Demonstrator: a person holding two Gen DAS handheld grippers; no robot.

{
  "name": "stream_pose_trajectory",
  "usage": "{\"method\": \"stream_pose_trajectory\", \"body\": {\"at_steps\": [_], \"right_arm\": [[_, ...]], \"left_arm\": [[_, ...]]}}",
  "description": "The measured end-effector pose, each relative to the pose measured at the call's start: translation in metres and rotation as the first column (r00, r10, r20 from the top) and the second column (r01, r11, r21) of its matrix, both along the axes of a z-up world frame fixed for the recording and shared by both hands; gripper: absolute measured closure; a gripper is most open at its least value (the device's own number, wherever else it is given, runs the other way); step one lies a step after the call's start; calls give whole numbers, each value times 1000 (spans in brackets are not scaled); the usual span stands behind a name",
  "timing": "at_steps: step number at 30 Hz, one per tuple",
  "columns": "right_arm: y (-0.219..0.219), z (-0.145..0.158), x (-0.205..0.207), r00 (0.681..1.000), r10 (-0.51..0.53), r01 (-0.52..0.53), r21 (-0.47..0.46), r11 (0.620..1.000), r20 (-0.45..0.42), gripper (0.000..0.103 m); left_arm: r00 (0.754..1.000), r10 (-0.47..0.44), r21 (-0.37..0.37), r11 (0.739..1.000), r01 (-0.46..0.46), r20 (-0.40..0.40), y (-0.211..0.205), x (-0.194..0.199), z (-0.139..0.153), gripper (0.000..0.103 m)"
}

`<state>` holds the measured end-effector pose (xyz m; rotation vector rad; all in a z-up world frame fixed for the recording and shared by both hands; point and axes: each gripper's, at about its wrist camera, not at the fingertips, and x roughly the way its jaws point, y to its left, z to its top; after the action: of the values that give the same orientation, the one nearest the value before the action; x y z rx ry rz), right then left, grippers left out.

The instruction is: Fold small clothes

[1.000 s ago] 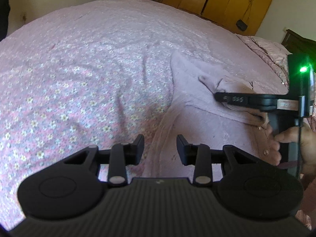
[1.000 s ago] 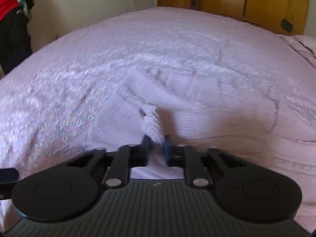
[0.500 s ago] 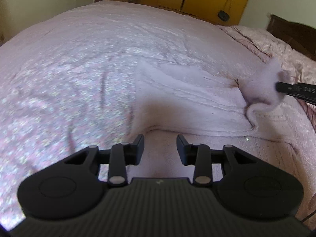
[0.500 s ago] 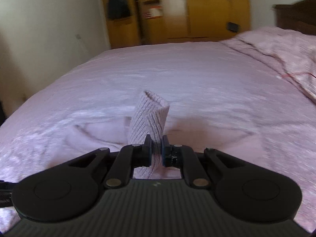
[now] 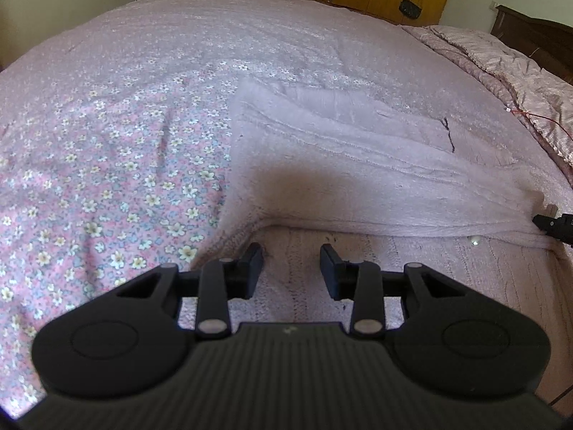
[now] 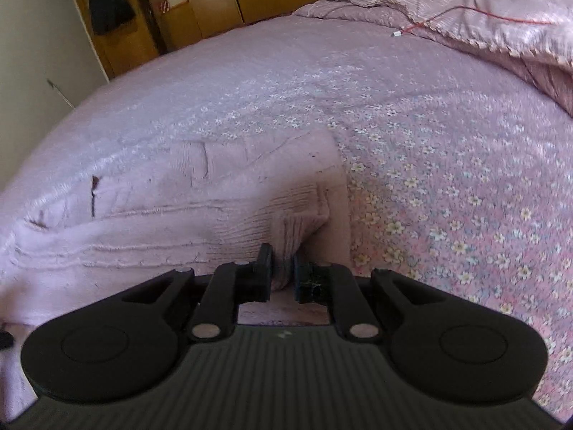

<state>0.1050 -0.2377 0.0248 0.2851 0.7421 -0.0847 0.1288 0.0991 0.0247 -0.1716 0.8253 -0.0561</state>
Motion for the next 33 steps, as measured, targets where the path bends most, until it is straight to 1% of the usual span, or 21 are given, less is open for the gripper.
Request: {"method": "stream_pose_trajectory", "body": {"at_steps": [2,3,4,5,6,7,9,14,16,18,22,27,30,33], "right_arm": [[1,2,-2,1000,3,-3,2,1000,4,92],[1,4,-2,1000,10,-10,3,1000,3,84],[2,7,-4,1000,23,-23,13,1000,0,71],[2,10,-7,1000,27,-27,16,1000,-2,64],[3,13,-12,999,38,-38,23,999,3,48],[5,17,-17,999,51,-52,30,998,16,39],[10,26,-30,996,78,-79,31,996,44,32],[32,43,-72,980,191,-193,11,981,61,24],[41,46,-90,973,222,-222,-8,975,64,19],[48,49,-108,967,246,-245,-23,969,67,17],[60,49,-141,955,293,-292,-33,956,42,16],[73,49,-179,943,333,-330,-105,938,16,15],[78,48,-198,932,363,-363,-125,924,-24,15],[86,43,-215,919,387,-393,-160,906,-70,15]], "left_arm": [[1000,5,0,1000,-5,-2,0,-2,2,65],[1000,8,-1,1000,-8,-3,0,-4,4,65],[1000,13,-3,1000,-13,-5,0,-7,5,65],[1000,16,-7,1000,-16,-5,0,-9,6,65],[1000,17,-11,1000,-17,-6,0,-13,7,65],[1000,17,-11,1000,-17,-8,0,-16,8,65],[1000,16,-3,1000,-16,-9,0,-24,10,65],[1000,-9,10,1000,9,2,-2,-55,17,65],[1000,-20,14,1000,20,6,-3,-68,20,65],[1000,-23,28,999,23,-2,-6,-79,23,65],[999,-26,59,998,27,-23,-14,-103,27,65],[998,-56,69,996,57,-20,-21,-129,33,65],[997,-79,87,993,80,-13,-26,-146,37,65],[995,-97,126,987,98,-15,-32,-162,37,65]]}}
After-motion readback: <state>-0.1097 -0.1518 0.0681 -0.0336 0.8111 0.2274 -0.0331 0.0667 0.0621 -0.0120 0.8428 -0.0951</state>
